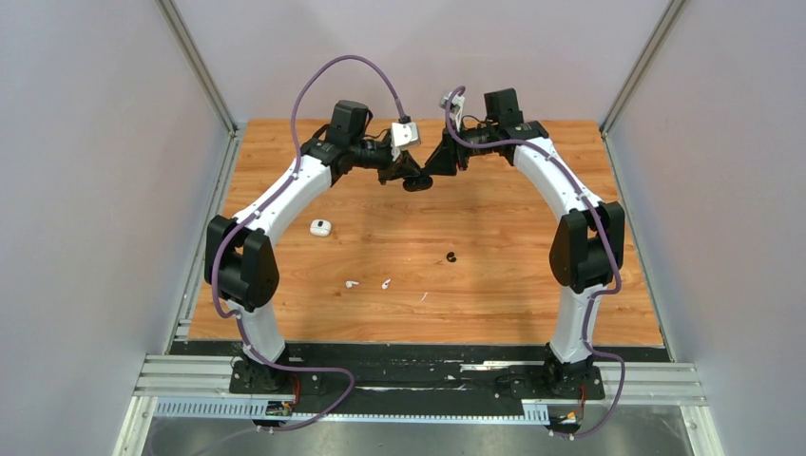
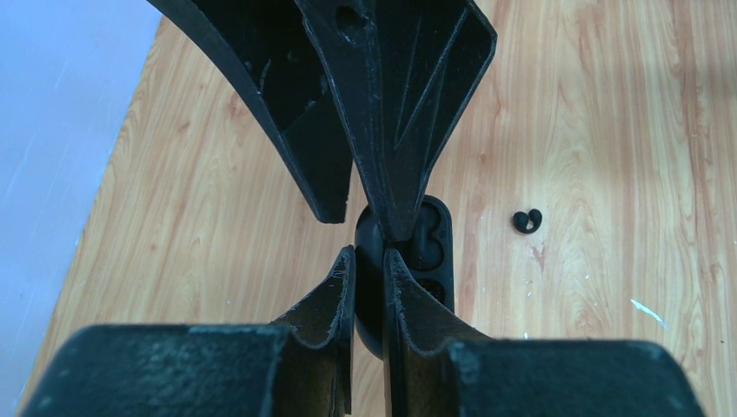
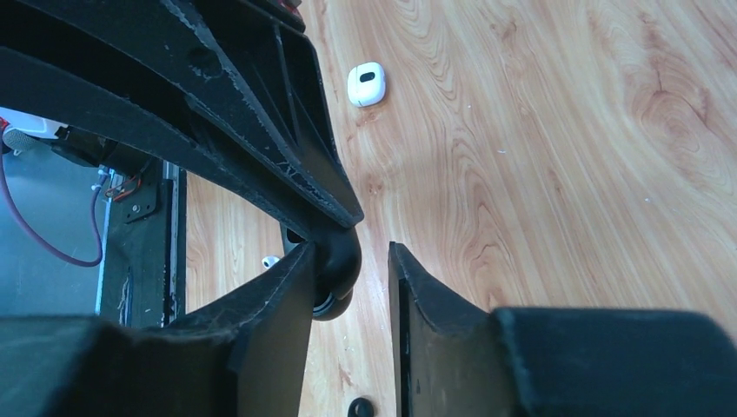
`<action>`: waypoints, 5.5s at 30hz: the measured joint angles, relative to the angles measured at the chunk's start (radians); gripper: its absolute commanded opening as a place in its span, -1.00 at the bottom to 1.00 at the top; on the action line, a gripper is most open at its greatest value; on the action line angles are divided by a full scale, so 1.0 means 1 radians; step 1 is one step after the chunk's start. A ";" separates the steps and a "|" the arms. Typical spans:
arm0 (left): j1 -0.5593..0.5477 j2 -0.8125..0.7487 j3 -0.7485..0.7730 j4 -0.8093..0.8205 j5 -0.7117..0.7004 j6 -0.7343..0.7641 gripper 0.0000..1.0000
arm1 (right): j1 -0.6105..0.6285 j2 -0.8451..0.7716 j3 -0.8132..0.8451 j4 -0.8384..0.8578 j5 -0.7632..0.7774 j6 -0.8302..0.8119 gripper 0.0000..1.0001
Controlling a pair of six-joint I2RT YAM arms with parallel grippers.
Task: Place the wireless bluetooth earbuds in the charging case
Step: Adjust the charging case, then pick up the earbud from the center of the board.
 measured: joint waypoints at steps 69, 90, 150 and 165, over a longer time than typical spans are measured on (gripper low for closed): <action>-0.042 -0.080 -0.335 0.187 0.148 -0.328 -0.11 | -0.087 -0.774 -0.857 0.595 0.681 -0.205 -1.00; -0.300 0.179 -0.107 -0.416 -0.077 0.898 -0.22 | -0.260 -1.130 -0.994 0.486 0.627 0.072 -1.00; -0.315 0.392 0.075 -0.192 -0.251 -0.471 -1.00 | -0.320 -1.018 -0.957 0.470 0.642 0.164 -1.00; -0.272 0.296 0.146 -0.883 -0.373 1.038 -1.00 | -0.322 -1.002 -0.954 0.470 0.626 0.164 -1.00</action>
